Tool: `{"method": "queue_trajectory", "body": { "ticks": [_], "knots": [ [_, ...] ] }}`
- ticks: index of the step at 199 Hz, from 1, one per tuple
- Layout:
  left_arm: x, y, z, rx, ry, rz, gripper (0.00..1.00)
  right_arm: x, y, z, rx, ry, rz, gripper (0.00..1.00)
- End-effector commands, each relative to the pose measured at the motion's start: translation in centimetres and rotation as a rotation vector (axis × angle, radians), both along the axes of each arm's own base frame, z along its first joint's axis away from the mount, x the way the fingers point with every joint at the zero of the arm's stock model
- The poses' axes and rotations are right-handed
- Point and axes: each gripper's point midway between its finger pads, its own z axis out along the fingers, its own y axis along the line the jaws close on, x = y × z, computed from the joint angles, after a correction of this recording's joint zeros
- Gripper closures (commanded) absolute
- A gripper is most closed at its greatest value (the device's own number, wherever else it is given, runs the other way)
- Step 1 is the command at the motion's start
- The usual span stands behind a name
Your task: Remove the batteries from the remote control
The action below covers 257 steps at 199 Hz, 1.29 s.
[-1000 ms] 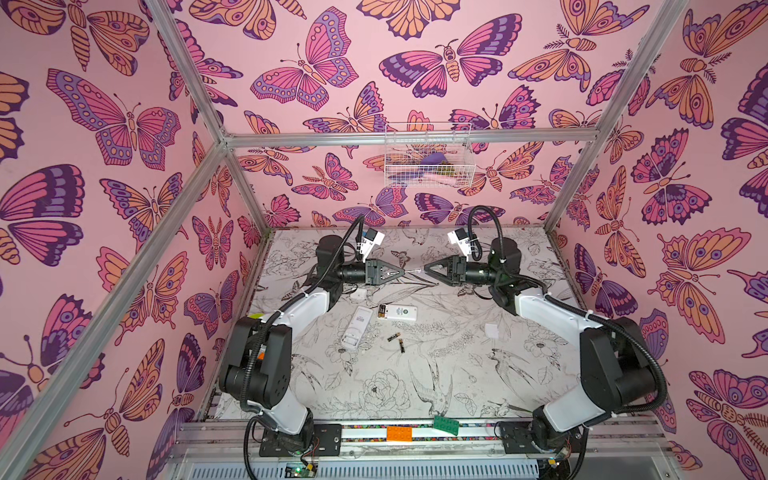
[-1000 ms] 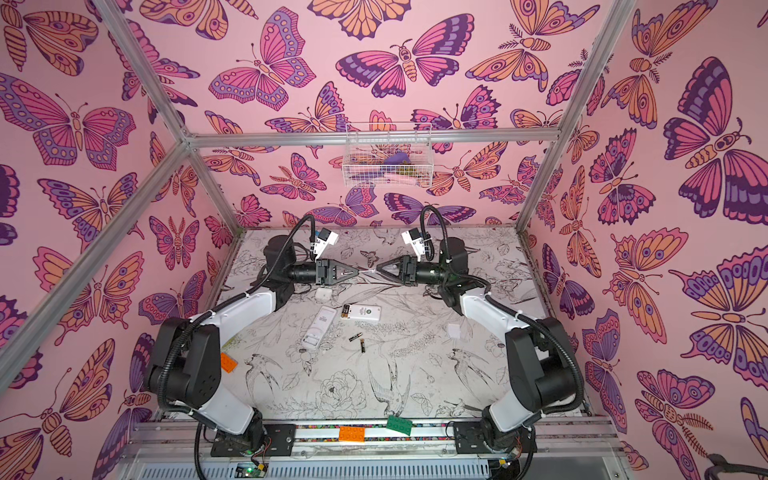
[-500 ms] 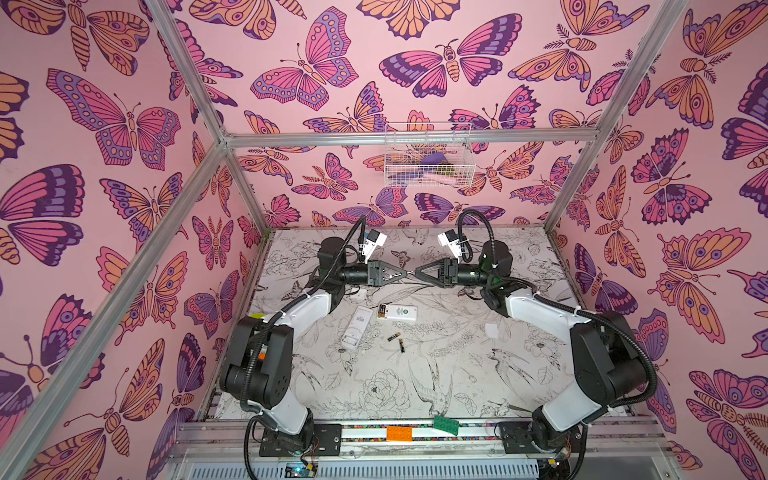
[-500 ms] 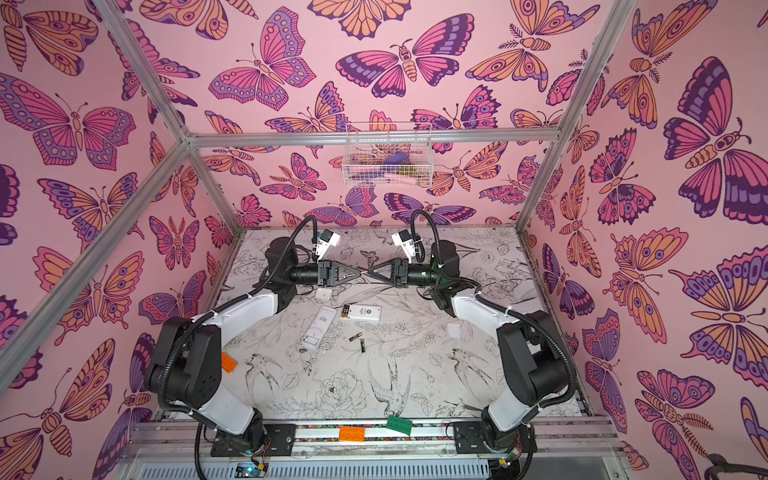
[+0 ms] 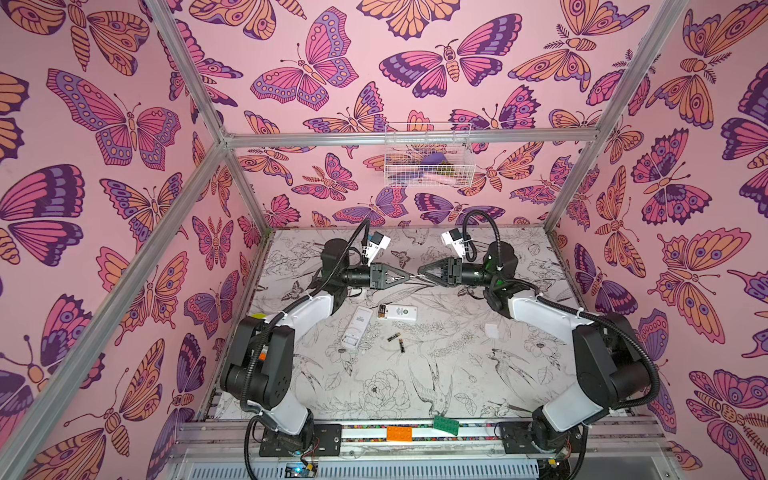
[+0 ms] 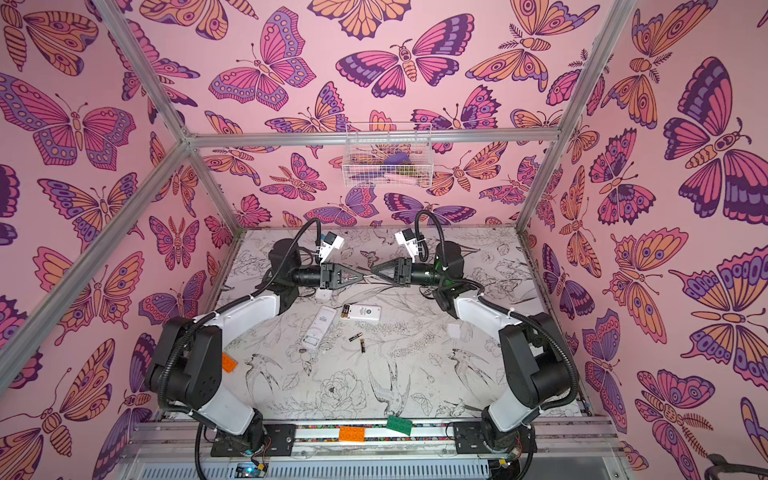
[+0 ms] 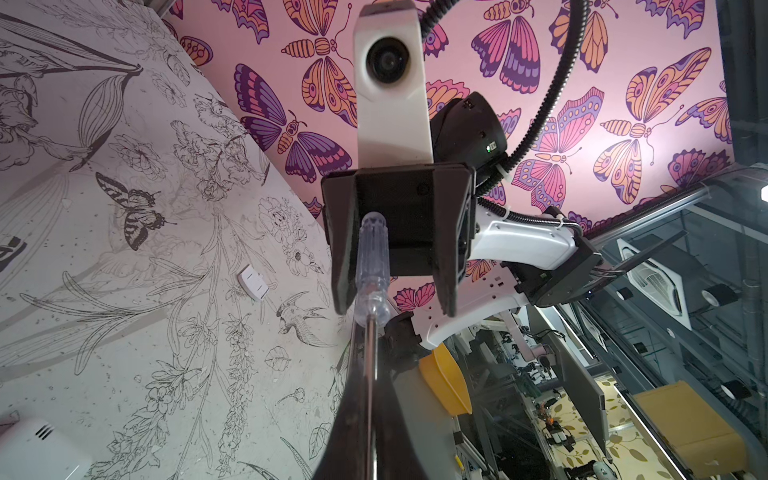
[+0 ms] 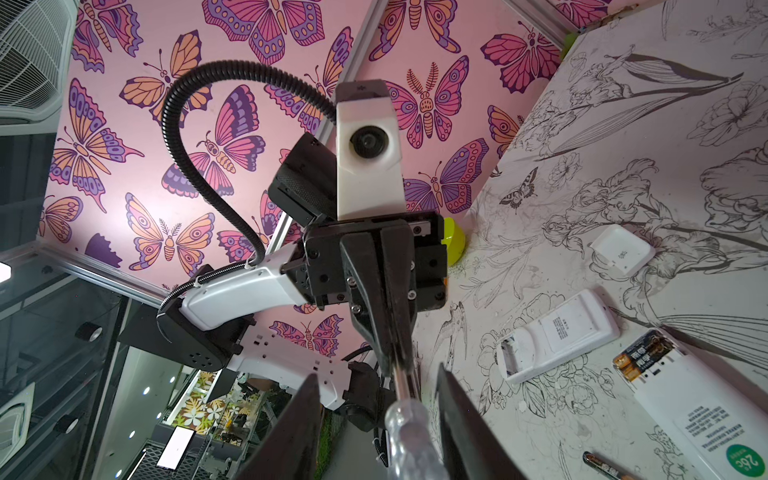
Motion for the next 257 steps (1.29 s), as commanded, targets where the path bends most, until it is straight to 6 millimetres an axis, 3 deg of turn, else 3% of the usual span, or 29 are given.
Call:
{"method": "queue_trajectory", "body": {
  "ticks": [1, 18, 23, 44, 77, 95, 118, 136, 139, 165, 180, 226, 257],
  "knots": [
    [-0.4, 0.1, 0.5, -0.005, -0.030, -0.014, 1.00, -1.6, 0.4, 0.8, 0.003, -0.067, 0.054, 0.56],
    [0.0, 0.0, 0.4, -0.003, -0.019, -0.005, 1.00, -1.6, 0.4, -0.2, -0.026, -0.052, 0.051, 0.60],
    [-0.1, -0.1, 0.5, -0.003, -0.019, -0.007, 1.00, -2.1, 0.2, 0.8, -0.019, -0.078, 0.050, 0.61],
    [-0.2, -0.1, 0.5, -0.006, -0.019, -0.023, 1.00, -2.4, 0.1, 0.8, -0.022, -0.079, 0.058, 0.66],
    [-0.4, 0.0, 0.4, -0.002, -0.026, -0.022, 1.00, -2.3, 0.1, 0.4, -0.052, -0.091, 0.057, 0.92],
    [-0.4, 0.2, 0.1, 0.004, -0.025, -0.020, 1.00, -2.3, 0.0, 0.6, -0.048, -0.105, 0.050, 1.00],
    [0.1, 1.0, 0.7, 0.007, -0.047, 0.004, 0.66, -1.8, -0.6, 0.1, -0.060, -0.108, 0.022, 1.00],
    [1.7, 3.6, 1.4, 0.016, -0.027, 0.052, 0.58, -1.5, -1.8, -0.2, -0.072, -0.118, -0.011, 1.00],
    [1.8, 3.9, 1.6, 0.015, -0.096, 0.049, 0.55, -1.5, -1.9, -0.3, -0.076, -0.117, -0.012, 1.00],
    [4.4, 7.8, 1.7, 0.083, -0.183, 0.158, 0.42, -1.7, -2.9, -1.8, -0.171, -0.143, -0.024, 1.00],
    [4.9, 8.8, 0.6, 0.155, -0.262, 0.166, 0.34, -2.0, -3.2, -2.6, -0.225, -0.170, -0.018, 1.00],
    [5.4, 9.6, -5.7, 0.410, -0.593, 0.073, 0.20, -1.8, -3.8, -4.5, -0.323, -0.253, -0.042, 1.00],
    [4.8, 8.8, -9.3, 0.492, -0.804, -0.062, 0.15, -1.6, -4.2, -5.7, -0.371, -0.346, -0.068, 1.00]
  ]
}}
